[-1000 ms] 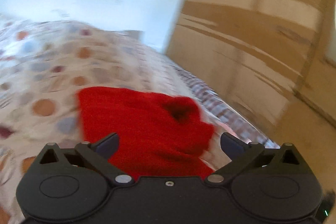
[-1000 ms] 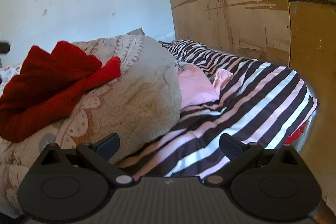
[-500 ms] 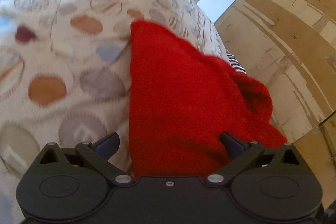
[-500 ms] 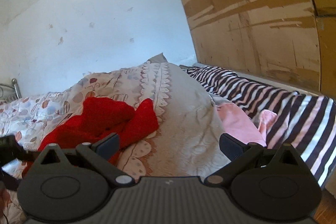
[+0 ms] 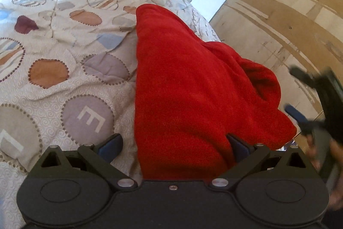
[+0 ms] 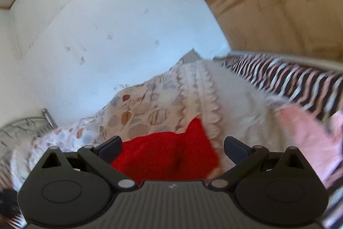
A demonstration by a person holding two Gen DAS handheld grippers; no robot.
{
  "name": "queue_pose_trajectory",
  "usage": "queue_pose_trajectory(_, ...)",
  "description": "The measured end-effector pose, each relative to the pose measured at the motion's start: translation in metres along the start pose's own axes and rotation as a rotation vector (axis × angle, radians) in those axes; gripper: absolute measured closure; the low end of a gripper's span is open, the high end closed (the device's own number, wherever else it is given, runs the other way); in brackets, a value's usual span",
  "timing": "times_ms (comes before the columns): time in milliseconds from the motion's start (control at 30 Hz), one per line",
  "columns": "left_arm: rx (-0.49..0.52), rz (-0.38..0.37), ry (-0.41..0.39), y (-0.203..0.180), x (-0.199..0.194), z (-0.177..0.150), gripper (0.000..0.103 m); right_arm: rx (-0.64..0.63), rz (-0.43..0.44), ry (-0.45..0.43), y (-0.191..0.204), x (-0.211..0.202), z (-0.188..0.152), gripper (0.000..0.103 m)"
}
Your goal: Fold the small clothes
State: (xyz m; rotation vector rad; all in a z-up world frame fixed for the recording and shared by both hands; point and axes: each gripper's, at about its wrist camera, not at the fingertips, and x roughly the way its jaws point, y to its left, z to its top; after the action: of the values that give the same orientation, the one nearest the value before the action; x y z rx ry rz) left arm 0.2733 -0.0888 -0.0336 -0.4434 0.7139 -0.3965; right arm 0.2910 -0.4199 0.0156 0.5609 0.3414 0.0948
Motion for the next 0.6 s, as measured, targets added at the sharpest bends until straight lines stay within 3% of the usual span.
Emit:
queue_pose_trajectory(67, 0.011, 0.002, -0.001, -0.001, -0.001, -0.001, 0.001, -0.068, -0.006, 0.038, 0.009, 0.012, -0.005, 0.007)
queue_pose_trajectory(167, 0.014, 0.000, 0.004, -0.001, -0.001, -0.001, 0.001, -0.136, 0.014, 0.067, 0.016, 0.013, -0.019, 0.039)
queue_pose_trajectory(233, 0.014, -0.003, 0.005, 0.000, -0.002, -0.001, 0.001, -0.190, -0.019, 0.061, 0.018, 0.007, -0.030, 0.089)
queue_pose_trajectory(333, 0.020, -0.007, 0.008, 0.000, -0.001, -0.001, 0.001, -0.257, -0.092, 0.034, 0.011, -0.007, -0.045, 0.103)
queue_pose_trajectory(400, 0.024, -0.007, 0.008, 0.000, -0.001, -0.001, 0.001, -0.267, -0.154, 0.054, 0.003, -0.010, -0.053, 0.103)
queue_pose_trajectory(500, 0.017, -0.002, 0.011, -0.001, -0.001, -0.001, 0.001, -0.182, -0.124, 0.086, -0.017, -0.011, -0.056, 0.103)
queue_pose_trajectory(567, 0.028, 0.009, 0.013, -0.005, -0.001, -0.001, 0.001, -0.144, -0.119, 0.047, -0.022, -0.016, -0.049, 0.089)
queue_pose_trajectory(600, 0.030, 0.013, 0.012, -0.006, -0.001, -0.001, 0.001, -0.125, -0.106, 0.036, -0.024, -0.015, -0.043, 0.066)
